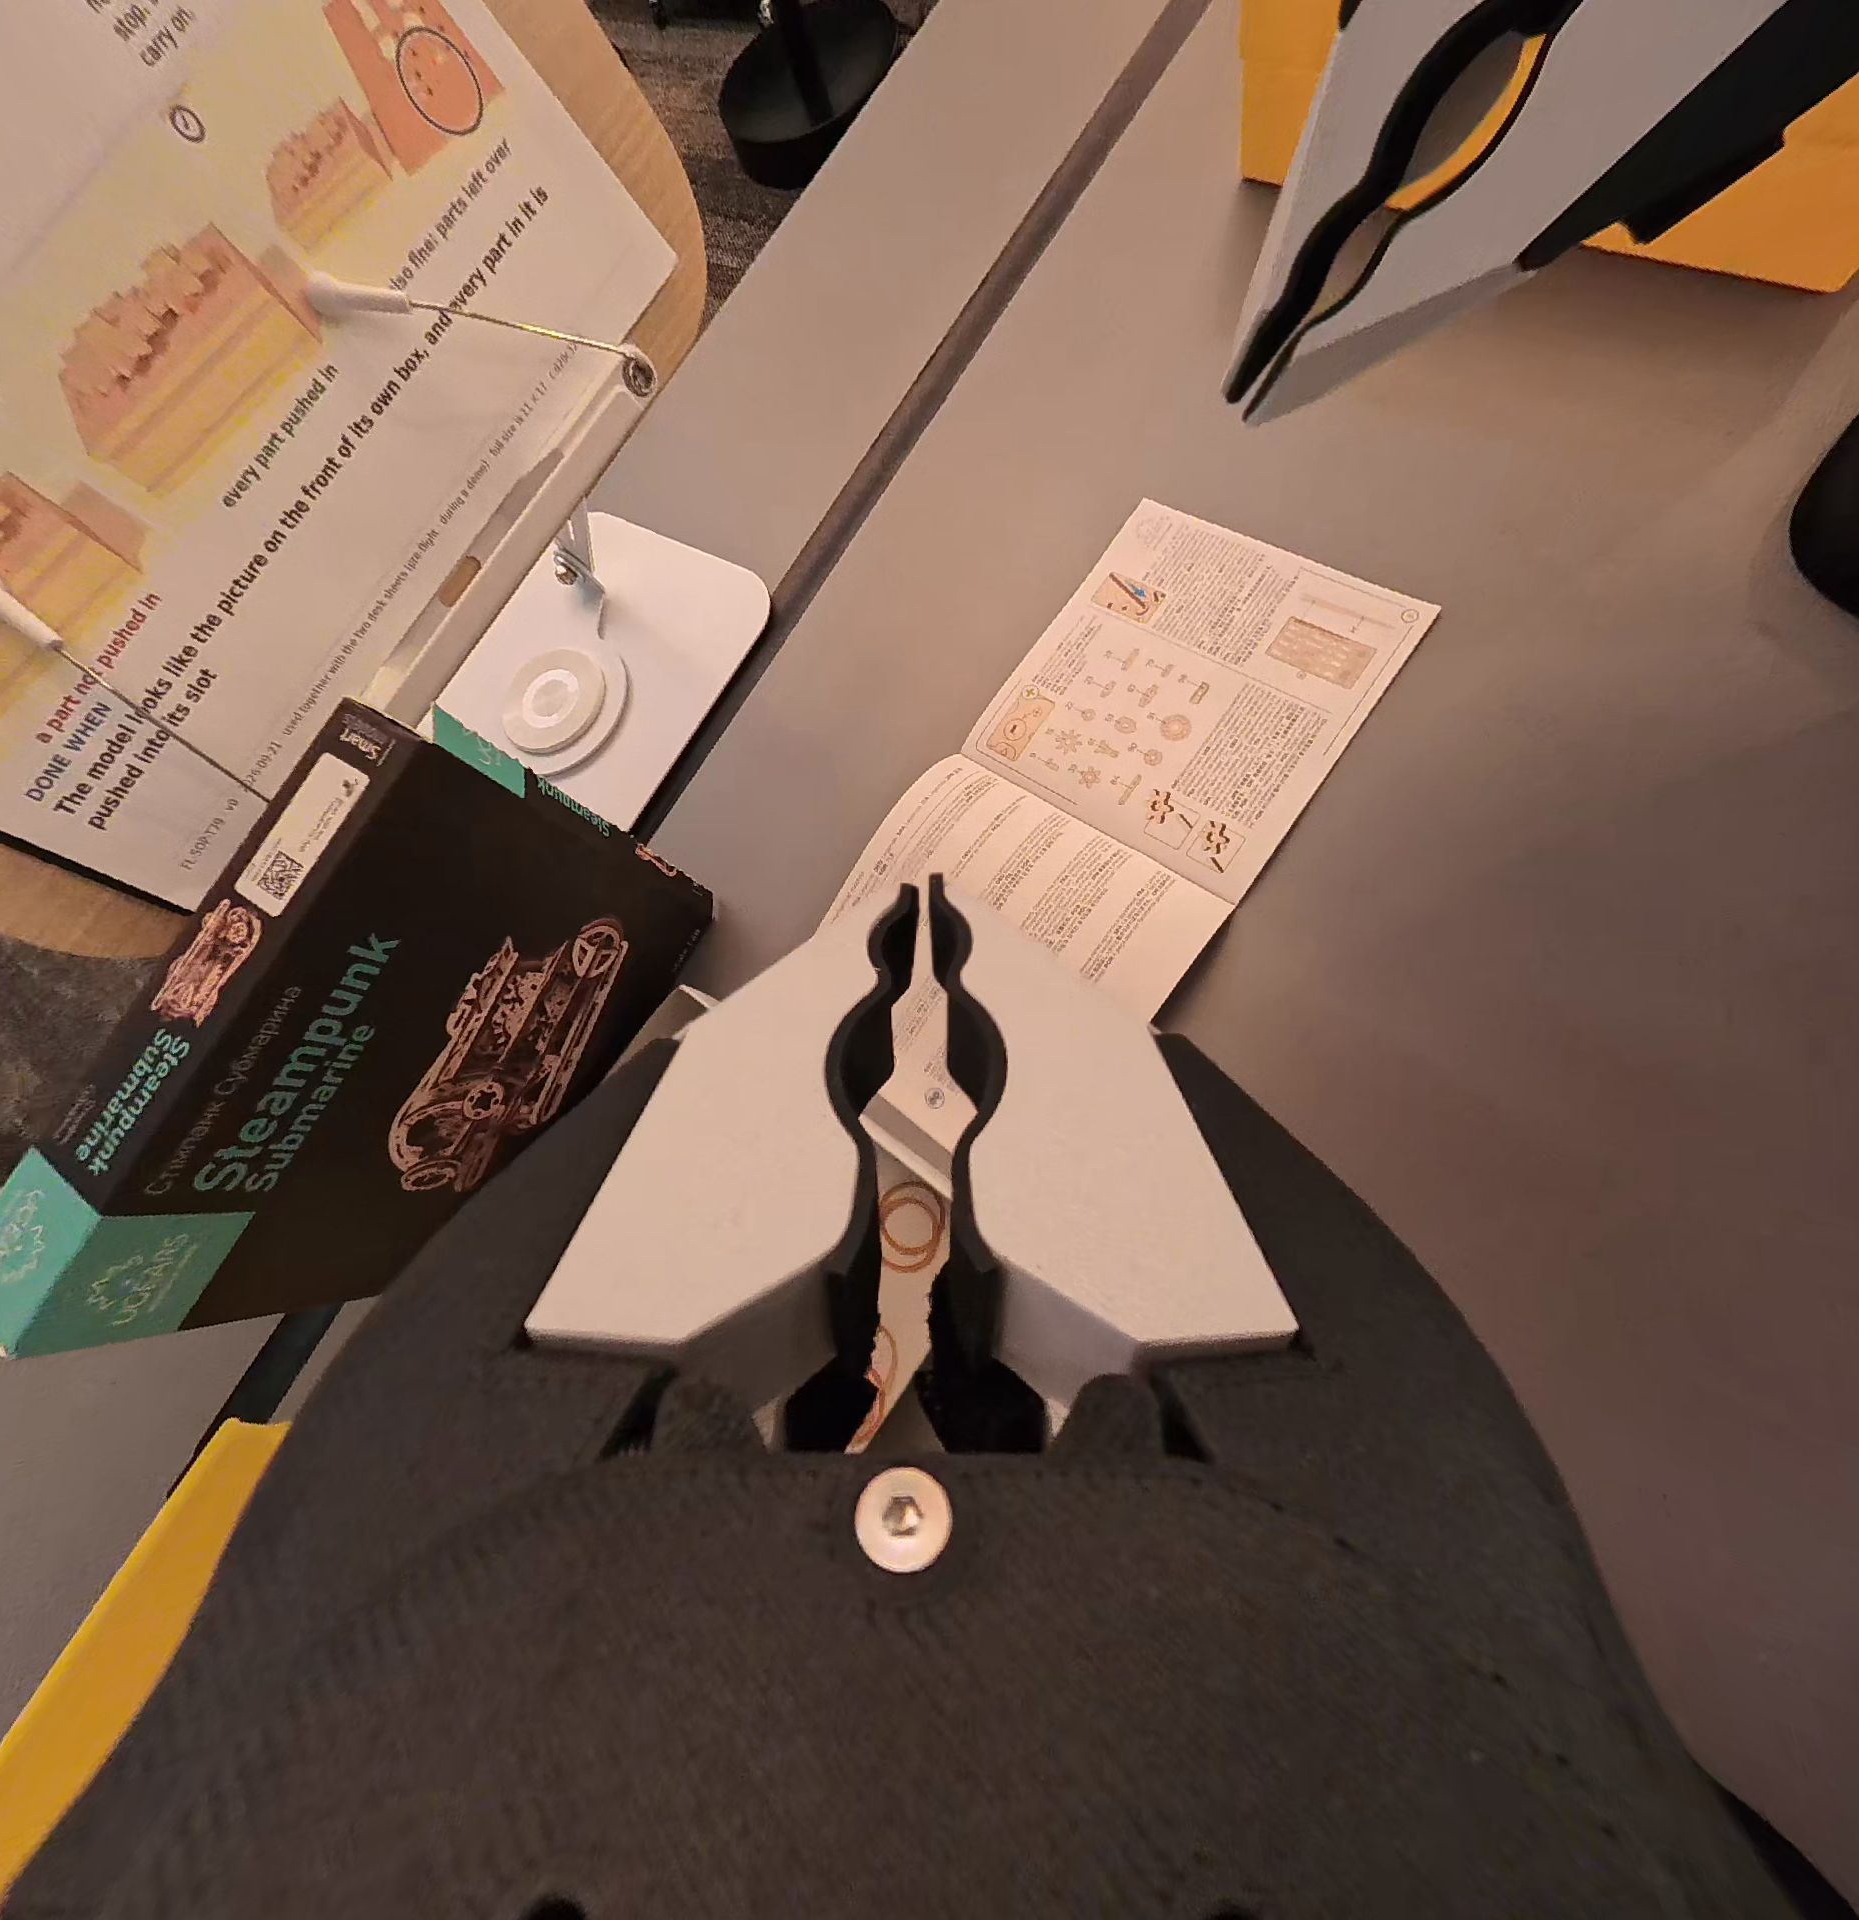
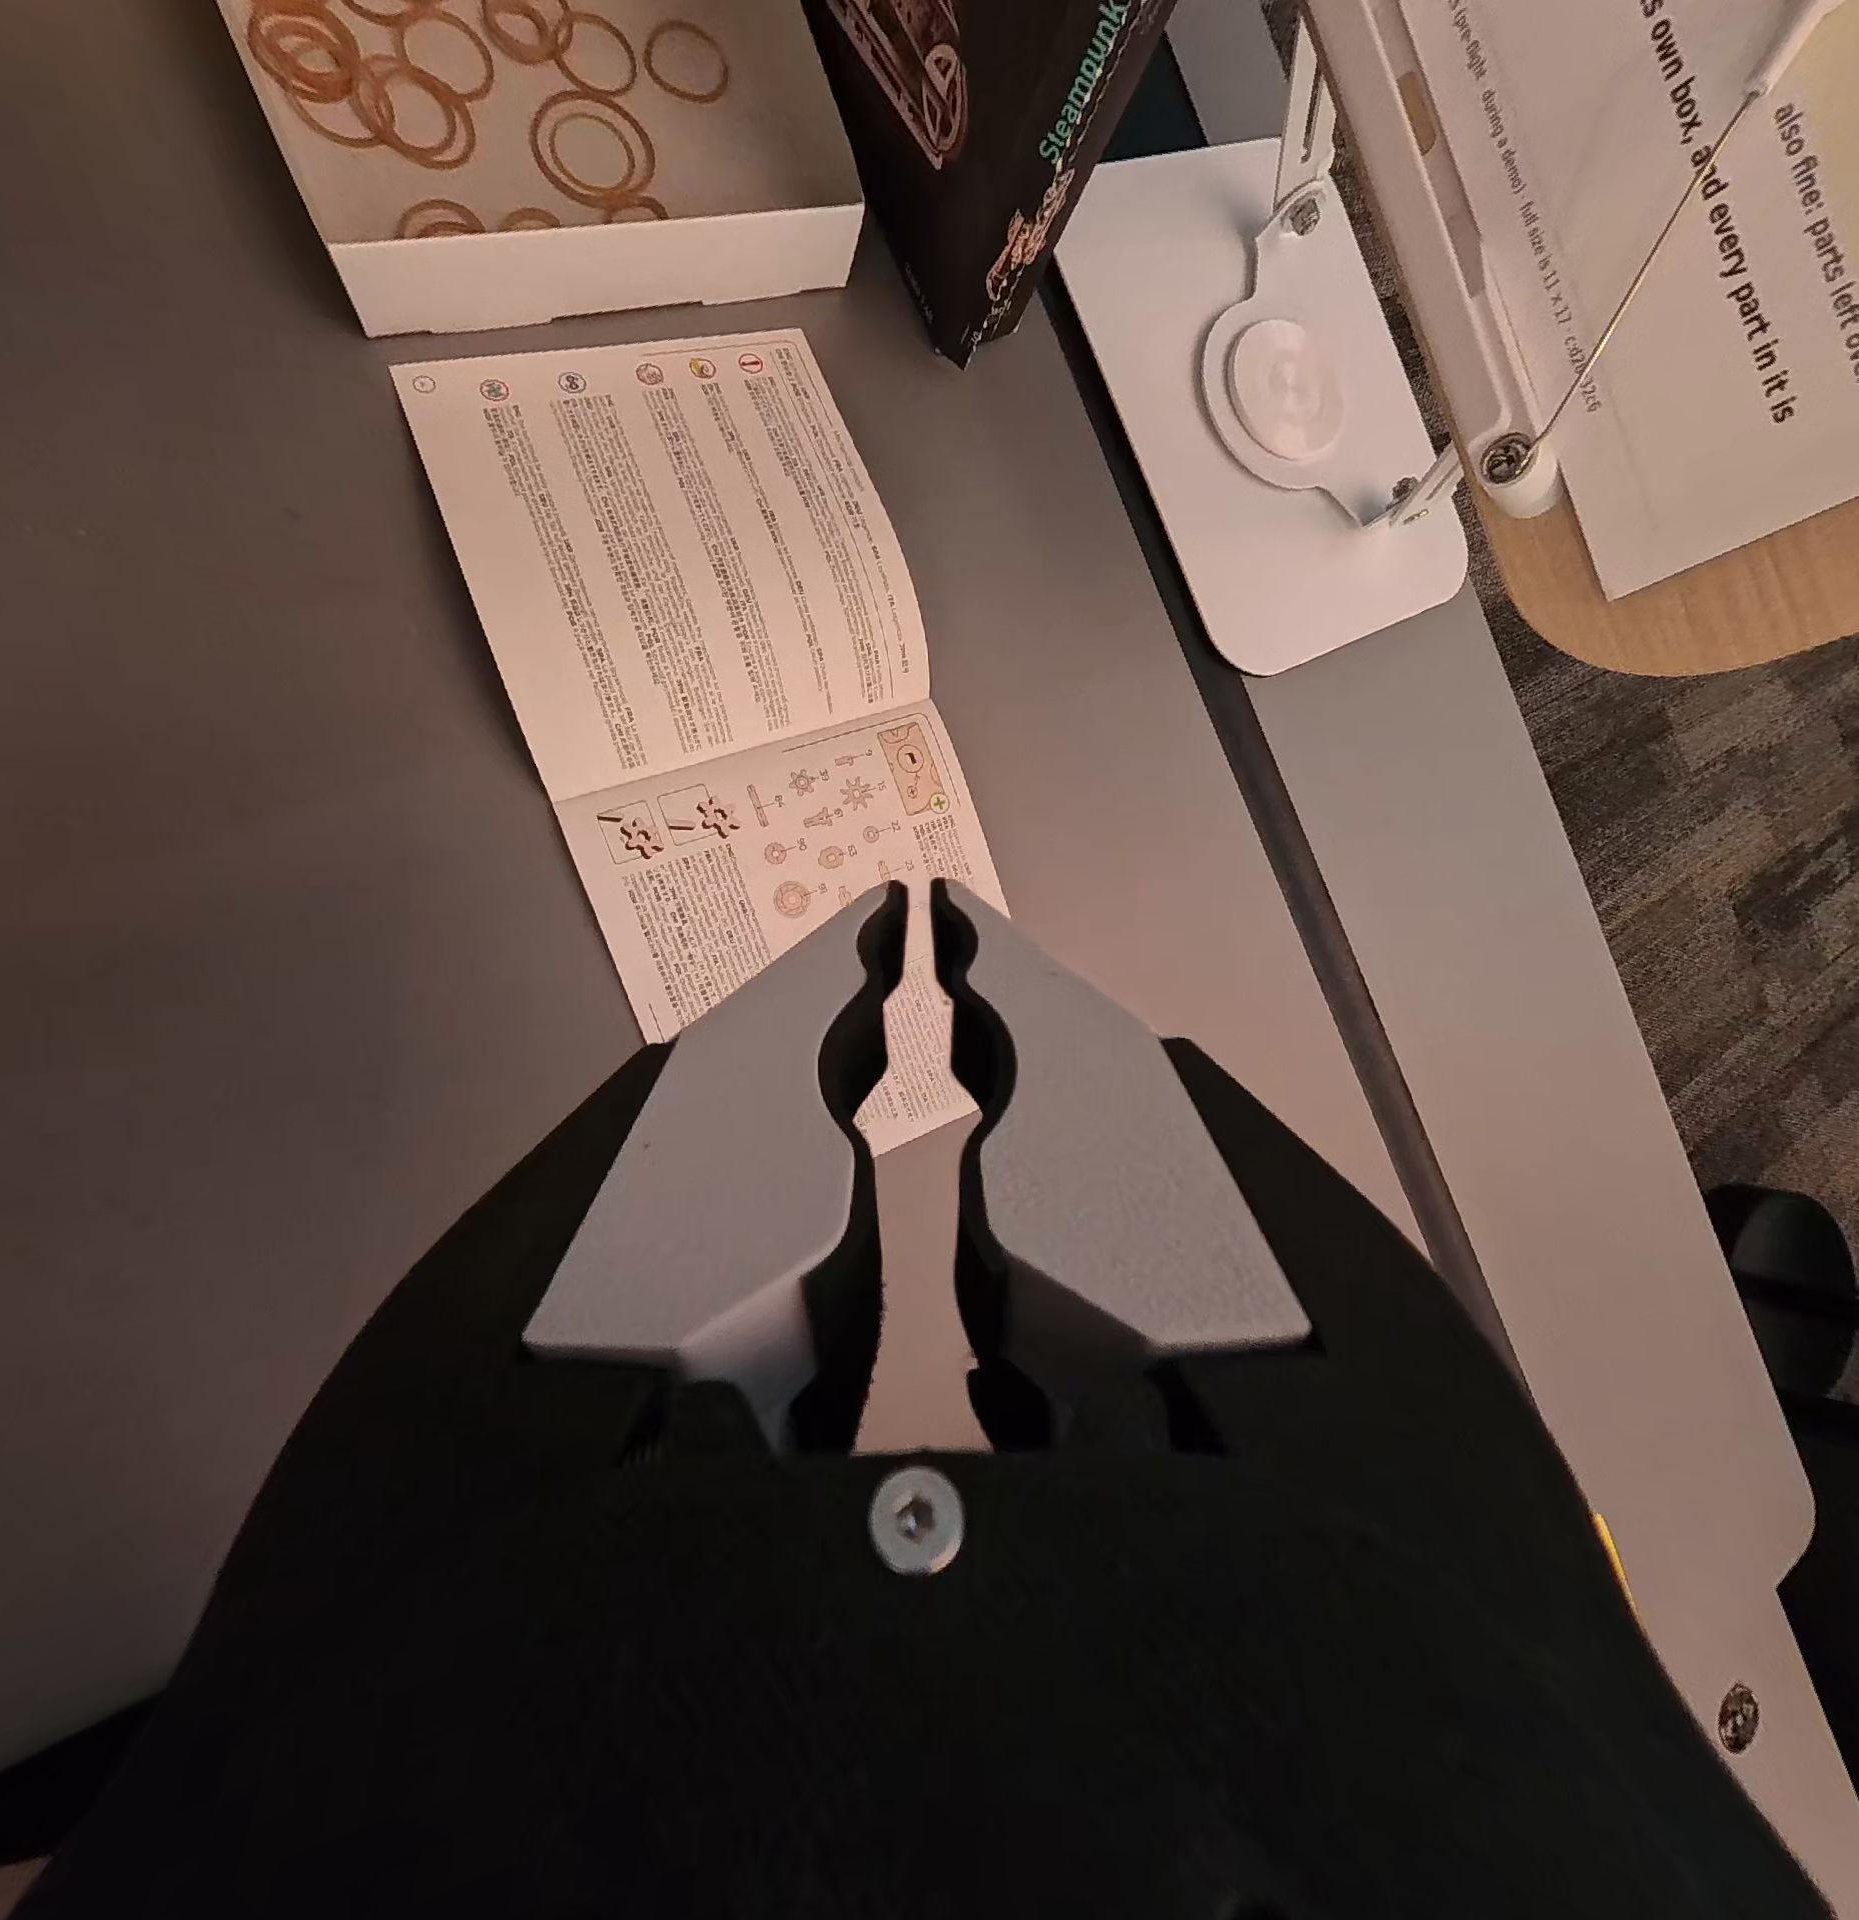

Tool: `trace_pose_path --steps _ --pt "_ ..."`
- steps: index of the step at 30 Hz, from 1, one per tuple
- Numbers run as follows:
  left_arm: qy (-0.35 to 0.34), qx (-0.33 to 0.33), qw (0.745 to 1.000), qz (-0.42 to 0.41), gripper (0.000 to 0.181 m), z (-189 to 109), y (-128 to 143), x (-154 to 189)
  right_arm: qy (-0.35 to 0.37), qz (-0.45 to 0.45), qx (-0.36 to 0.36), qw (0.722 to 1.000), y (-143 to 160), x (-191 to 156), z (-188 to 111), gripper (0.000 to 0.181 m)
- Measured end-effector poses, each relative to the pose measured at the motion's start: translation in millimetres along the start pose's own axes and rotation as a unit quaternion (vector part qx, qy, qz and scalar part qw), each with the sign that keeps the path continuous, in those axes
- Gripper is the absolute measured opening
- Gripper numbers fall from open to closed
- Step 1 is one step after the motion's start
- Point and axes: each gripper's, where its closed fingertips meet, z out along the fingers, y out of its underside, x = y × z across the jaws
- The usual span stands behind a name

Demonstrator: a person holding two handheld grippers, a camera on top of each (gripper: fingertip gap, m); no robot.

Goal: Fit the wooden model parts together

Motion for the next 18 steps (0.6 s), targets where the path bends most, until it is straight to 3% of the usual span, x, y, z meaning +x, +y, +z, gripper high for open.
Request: trace_pose_path --steps 18 --pt "-0.004 0.092 0.995 -0.046 0.019 -16 -29 -10 0.061 0.022 0.047 0.997 -13 24 -10 0.03"
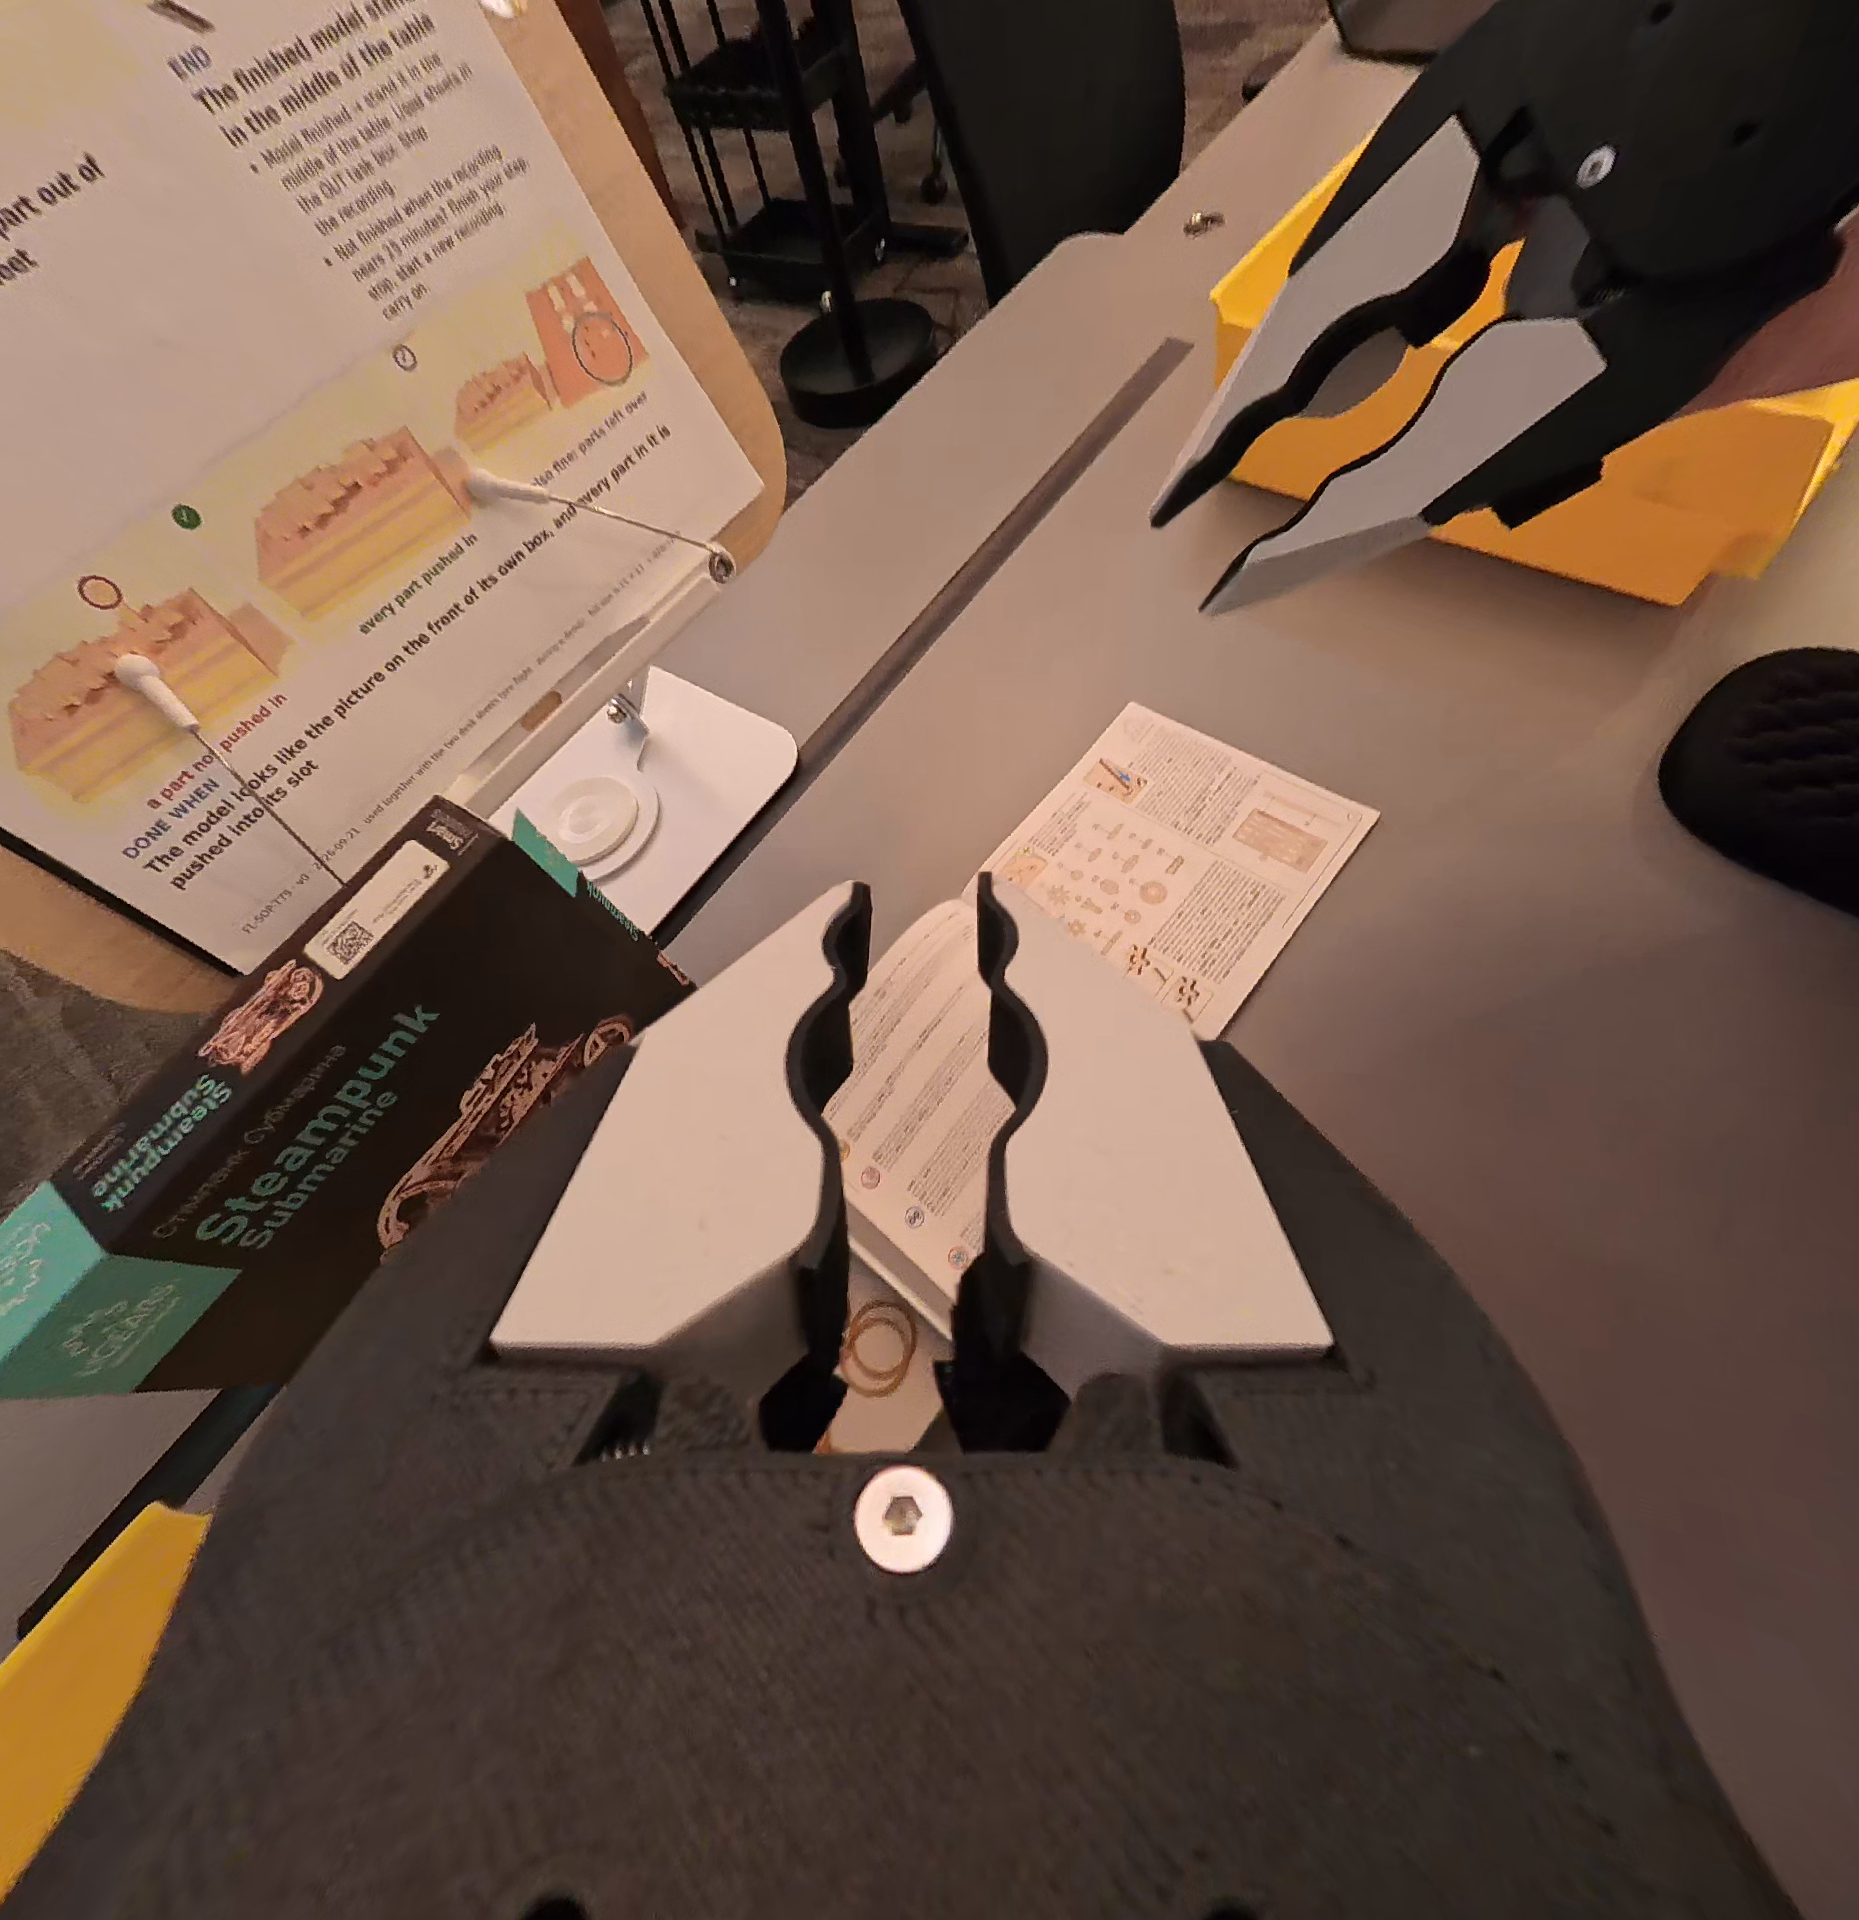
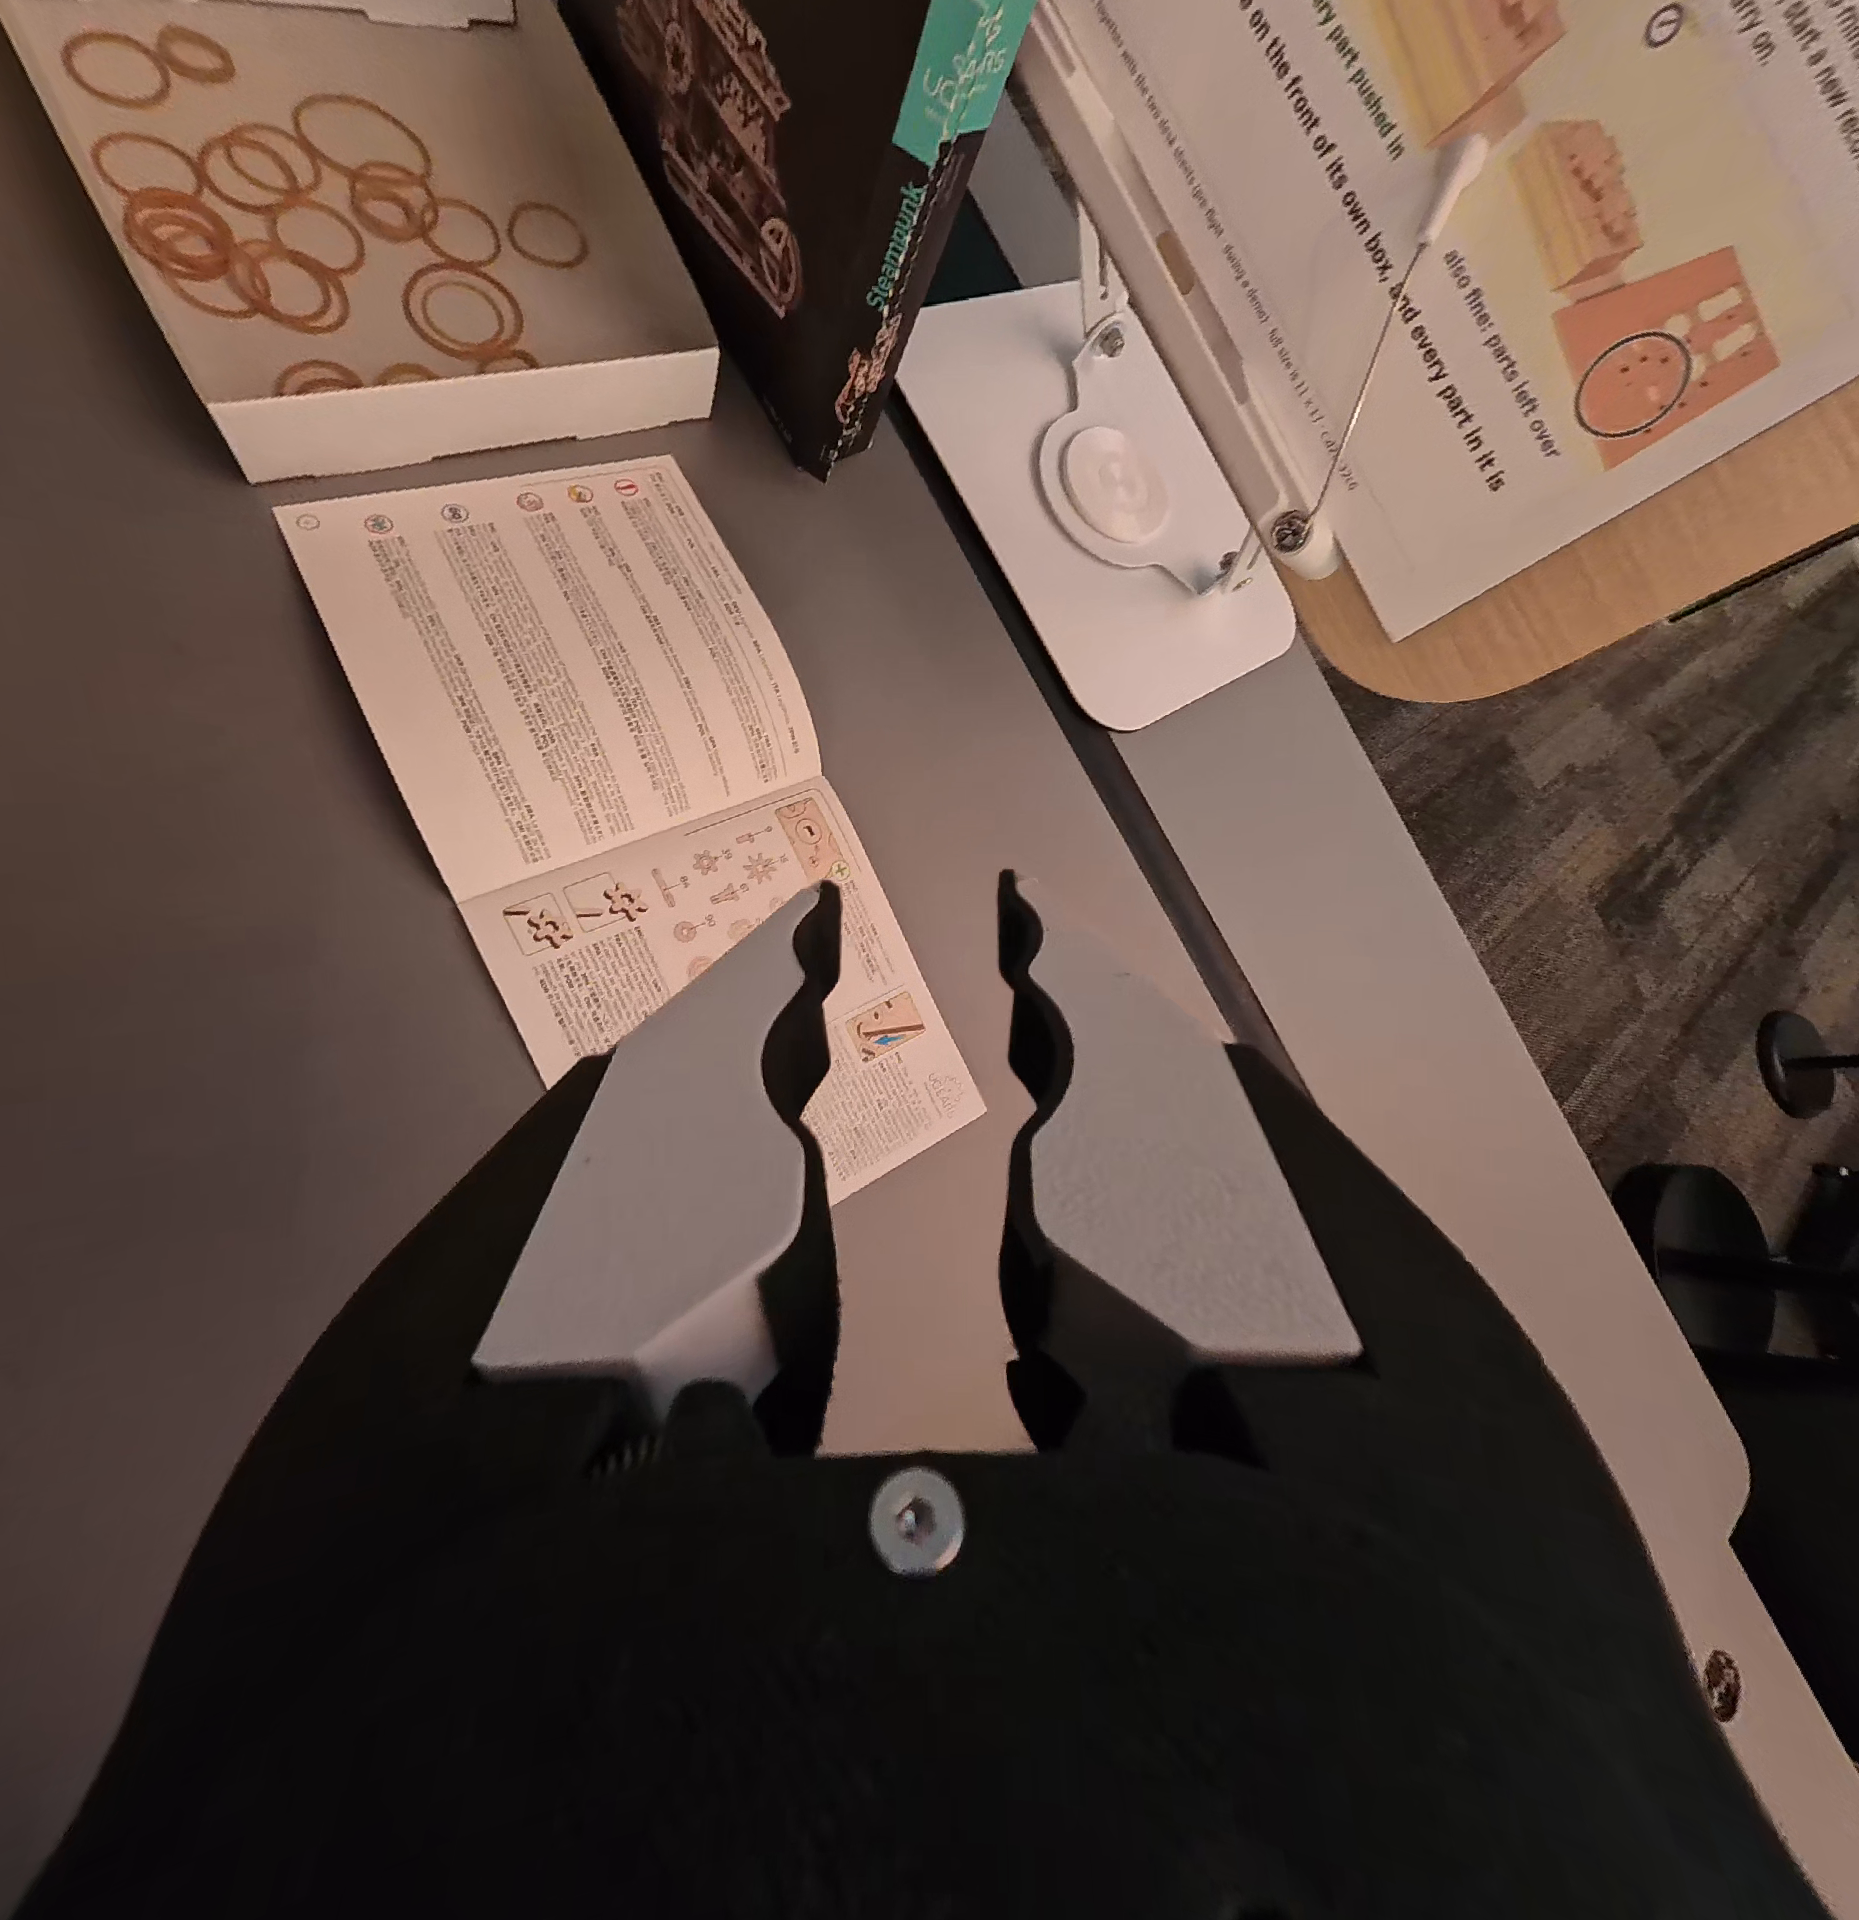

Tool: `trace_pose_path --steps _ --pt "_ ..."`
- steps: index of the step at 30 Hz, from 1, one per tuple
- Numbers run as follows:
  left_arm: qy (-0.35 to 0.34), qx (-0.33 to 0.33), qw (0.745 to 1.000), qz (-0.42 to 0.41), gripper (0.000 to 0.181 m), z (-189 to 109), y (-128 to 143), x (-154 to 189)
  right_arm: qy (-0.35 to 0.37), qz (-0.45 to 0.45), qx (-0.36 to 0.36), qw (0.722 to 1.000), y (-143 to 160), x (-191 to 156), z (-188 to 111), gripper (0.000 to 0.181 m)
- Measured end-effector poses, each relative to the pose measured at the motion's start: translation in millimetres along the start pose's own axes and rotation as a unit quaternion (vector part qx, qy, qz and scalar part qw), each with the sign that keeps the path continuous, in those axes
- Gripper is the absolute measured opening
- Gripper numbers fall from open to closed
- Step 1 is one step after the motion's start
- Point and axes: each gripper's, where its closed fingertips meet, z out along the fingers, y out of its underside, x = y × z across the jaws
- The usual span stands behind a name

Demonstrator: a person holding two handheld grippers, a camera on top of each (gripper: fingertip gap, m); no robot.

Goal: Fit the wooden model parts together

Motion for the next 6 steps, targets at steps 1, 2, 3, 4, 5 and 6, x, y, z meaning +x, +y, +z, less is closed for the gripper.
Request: trace_pose_path --steps 1,2,3,4,5,6 --pt "0.001 0.008 1.0 -0.003 0.019 -1 -3 0 0.003 0.001 0.005 1.0 -2 1 -1 0.031" --pt "0.001 0.017 1.0 -0.007 0.02 -3 -6 0 0.007 0.002 0.011 1.0 -4 2 -2 0.032" --pt "0.002 0.026 1.0 -0.01 0.022 -4 -9 -1 0.011 0.004 0.017 1.0 -6 4 -3 0.034" --pt "0.001 0.036 0.999 -0.013 0.023 -6 -12 -2 0.019 0.006 0.024 1.0 -8 7 -4 0.036" --pt "0.0 0.046 0.999 -0.018 0.025 -8 -15 -3 0.028 0.008 0.032 0.999 -11 10 -6 0.04" --pt "-0.001 0.058 0.998 -0.024 0.027 -10 -19 -4 0.037 0.01 0.041 0.998 -13 14 -8 0.042"
